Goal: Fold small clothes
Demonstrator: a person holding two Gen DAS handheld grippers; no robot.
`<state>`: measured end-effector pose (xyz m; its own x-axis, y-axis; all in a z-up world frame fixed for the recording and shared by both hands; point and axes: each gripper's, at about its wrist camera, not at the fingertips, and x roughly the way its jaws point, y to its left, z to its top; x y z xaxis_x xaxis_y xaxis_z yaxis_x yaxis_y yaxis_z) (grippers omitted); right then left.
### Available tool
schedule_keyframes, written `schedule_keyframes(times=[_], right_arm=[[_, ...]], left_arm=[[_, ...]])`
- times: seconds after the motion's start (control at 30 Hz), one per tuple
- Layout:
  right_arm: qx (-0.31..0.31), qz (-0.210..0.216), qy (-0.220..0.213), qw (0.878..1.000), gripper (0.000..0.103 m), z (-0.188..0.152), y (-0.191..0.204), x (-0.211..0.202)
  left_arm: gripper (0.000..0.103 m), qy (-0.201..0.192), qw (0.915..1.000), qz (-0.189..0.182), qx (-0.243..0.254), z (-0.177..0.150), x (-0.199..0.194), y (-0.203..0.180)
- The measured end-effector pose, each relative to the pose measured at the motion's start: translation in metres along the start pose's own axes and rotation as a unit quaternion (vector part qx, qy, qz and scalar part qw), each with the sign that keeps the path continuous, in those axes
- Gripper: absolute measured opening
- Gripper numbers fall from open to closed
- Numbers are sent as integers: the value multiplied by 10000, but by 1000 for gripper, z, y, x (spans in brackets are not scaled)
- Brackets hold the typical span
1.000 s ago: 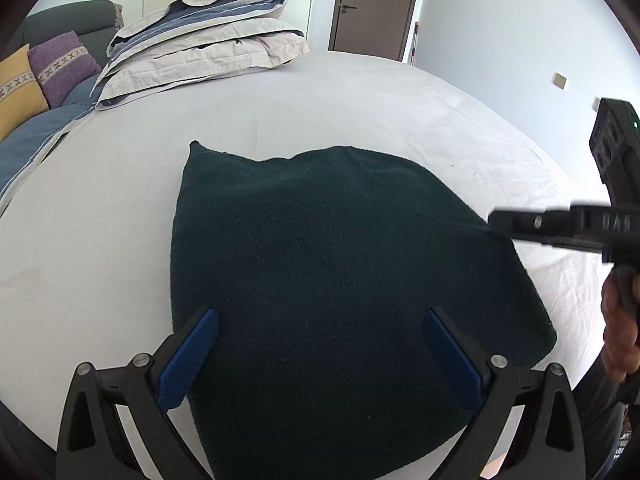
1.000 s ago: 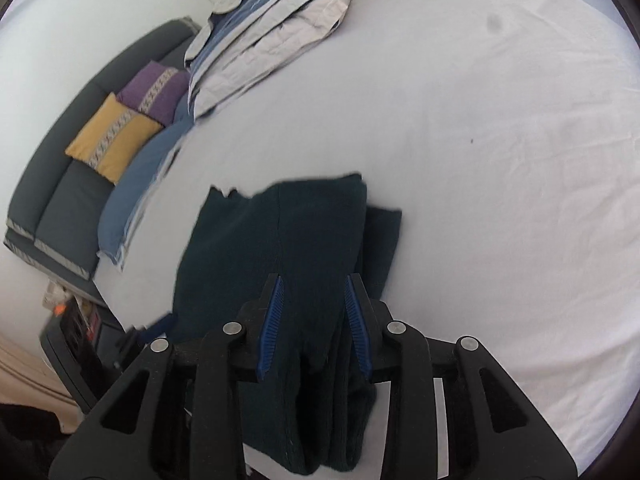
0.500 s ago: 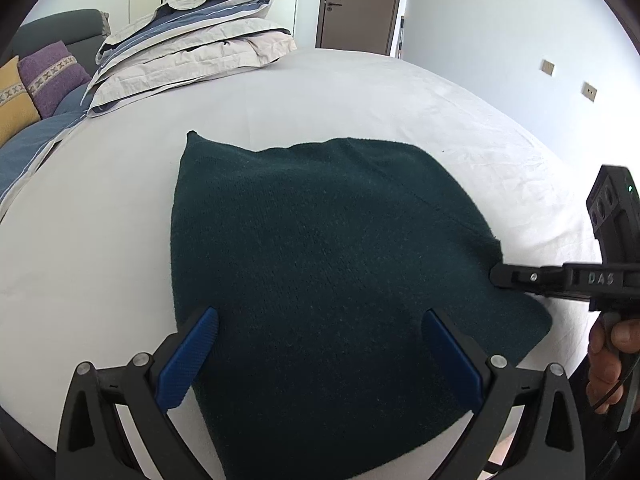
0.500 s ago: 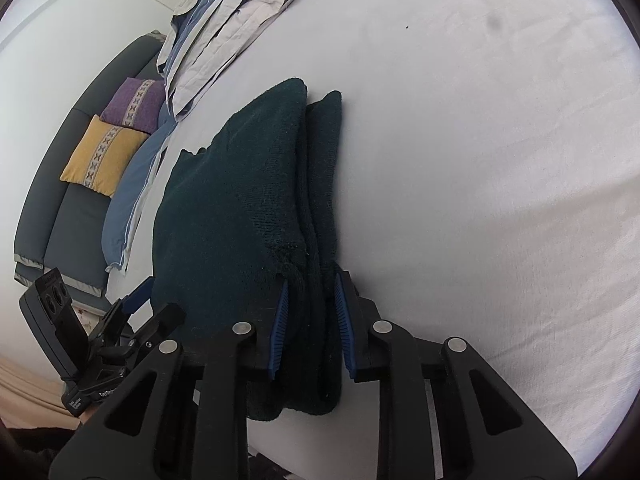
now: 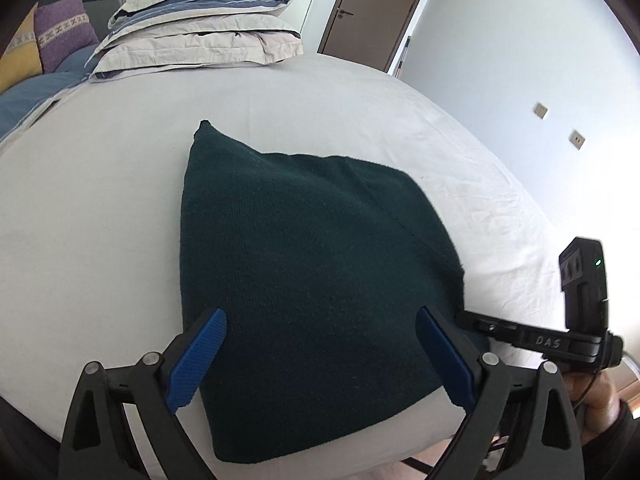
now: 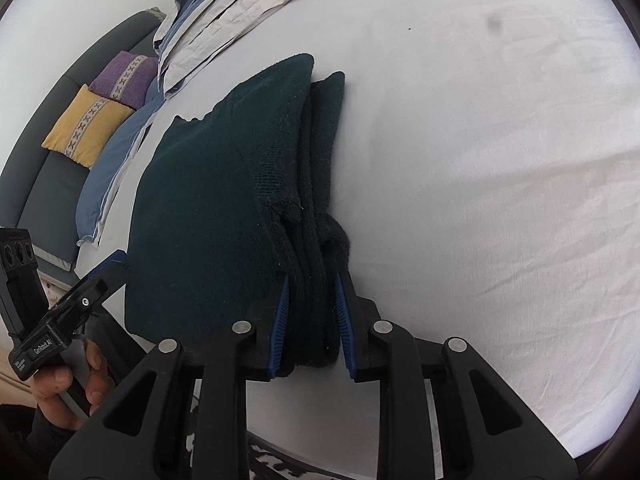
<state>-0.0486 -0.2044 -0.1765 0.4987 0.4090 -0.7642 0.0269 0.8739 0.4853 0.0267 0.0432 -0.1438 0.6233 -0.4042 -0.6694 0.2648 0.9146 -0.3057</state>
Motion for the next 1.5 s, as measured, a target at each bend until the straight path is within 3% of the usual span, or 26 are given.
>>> schedule_keyframes(times=[0.1, 0.17, 0.27, 0.33, 0.4, 0.5, 0.63, 0.77, 0.9, 1.03, 1.23, 1.27, 1.3, 1.4, 1.5], right_arm=[[399, 64, -4, 9992, 25, 2, -4, -14], [468, -10, -263, 9986, 25, 10, -2, -32], [539, 694, -518, 9948, 26, 25, 4, -46], [527, 1097, -422, 9917, 26, 35, 13, -36], [398, 1185, -258, 9918, 26, 40, 22, -20], [393, 1162, 196, 9922, 26, 41, 25, 17], [386, 1572, -71, 9868, 25, 31, 14, 29], [399, 1410, -128, 9891, 25, 21, 8, 19], [415, 811, -308, 9954, 26, 20, 15, -6], [139, 1119, -478, 9925, 28, 30, 38, -27], [-139, 1042, -87, 9944, 31, 57, 64, 13], [-119, 859, 32, 9962, 31, 59, 62, 24], [-161, 635, 81, 9978, 30, 60, 57, 33], [-122, 860, -135, 9961, 29, 58, 47, 30], [-50, 731, -424, 9964, 30, 48, 39, 11]], left_arm=[[96, -113, 9996, -229, -109, 14, -13, 1], [96, -167, 9995, -255, -121, 25, -14, 3], [96, 9, 9999, 30, -152, 37, 6, 11], [96, 346, 9984, 184, -408, 37, 28, 25], [96, 419, 9972, 268, -563, 33, 40, 36], [98, 385, 9977, 524, -207, 28, 41, 29], [102, 375, 9964, 756, 84, 23, 46, 22], [102, 360, 9957, 832, 184, 22, 49, 18], [102, 347, 9956, 854, 192, 19, 47, 16], [102, 342, 9955, 872, 169, 19, 47, 15], [102, 310, 9961, 830, 30, 17, 42, 19], [102, 302, 9963, 809, -6, 16, 40, 21], [102, 280, 9967, 763, -59, 16, 38, 23], [102, 246, 9972, 569, -423, 13, 27, 40], [100, 49, 9934, 518, -1026, 8, 9, 71]])
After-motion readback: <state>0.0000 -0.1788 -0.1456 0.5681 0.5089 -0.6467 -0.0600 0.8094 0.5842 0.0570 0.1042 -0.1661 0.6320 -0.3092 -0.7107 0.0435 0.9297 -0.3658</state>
